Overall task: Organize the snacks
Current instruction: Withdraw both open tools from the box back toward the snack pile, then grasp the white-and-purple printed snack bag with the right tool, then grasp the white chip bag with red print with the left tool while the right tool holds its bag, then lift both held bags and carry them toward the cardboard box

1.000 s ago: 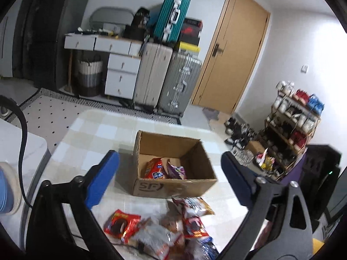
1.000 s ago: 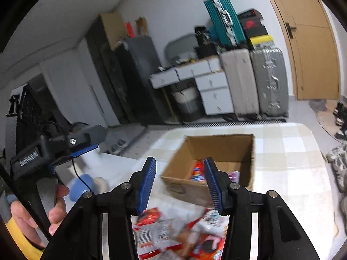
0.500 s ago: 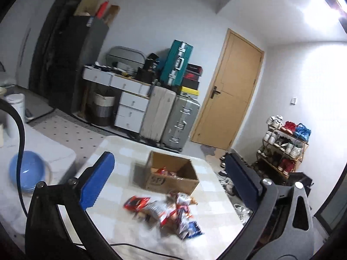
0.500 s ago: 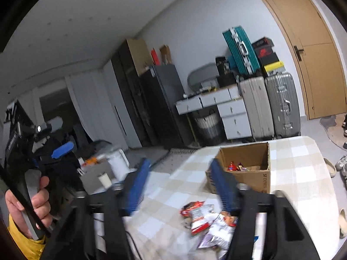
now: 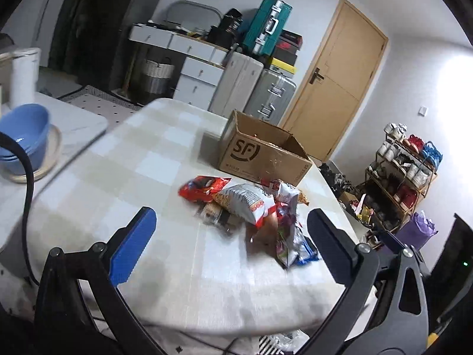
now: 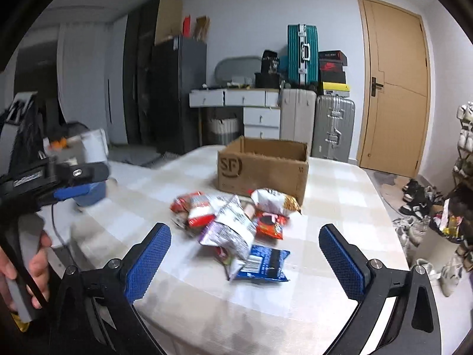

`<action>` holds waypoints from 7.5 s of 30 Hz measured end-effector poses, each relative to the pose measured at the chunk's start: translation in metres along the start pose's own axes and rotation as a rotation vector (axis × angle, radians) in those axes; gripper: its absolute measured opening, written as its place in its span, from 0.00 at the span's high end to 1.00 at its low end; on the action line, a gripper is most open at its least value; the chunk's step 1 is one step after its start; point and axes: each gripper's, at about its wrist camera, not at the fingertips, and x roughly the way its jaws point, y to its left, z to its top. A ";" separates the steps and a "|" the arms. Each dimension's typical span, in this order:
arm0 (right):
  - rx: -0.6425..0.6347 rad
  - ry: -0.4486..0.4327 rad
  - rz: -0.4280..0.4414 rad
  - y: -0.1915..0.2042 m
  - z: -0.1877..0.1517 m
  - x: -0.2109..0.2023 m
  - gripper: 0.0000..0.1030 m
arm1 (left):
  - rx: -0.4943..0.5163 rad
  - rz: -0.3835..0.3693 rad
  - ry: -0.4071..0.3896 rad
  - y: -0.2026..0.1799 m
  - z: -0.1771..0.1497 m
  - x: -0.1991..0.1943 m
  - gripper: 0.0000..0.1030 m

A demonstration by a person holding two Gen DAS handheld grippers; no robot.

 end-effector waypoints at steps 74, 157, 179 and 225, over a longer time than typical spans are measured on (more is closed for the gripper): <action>0.136 0.388 0.188 -0.019 0.001 0.177 0.45 | 0.008 0.066 0.323 -0.015 0.055 0.206 0.01; 0.351 0.228 0.291 -0.060 0.017 0.125 0.48 | 0.081 -0.116 0.307 -0.049 0.050 0.179 0.57; 0.438 0.160 0.356 -0.068 0.026 0.115 0.48 | 0.036 -0.145 0.285 -0.037 0.061 0.155 0.57; 0.213 -0.061 0.267 -0.052 0.148 0.054 0.48 | 0.226 -0.135 0.067 -0.107 0.159 0.047 0.57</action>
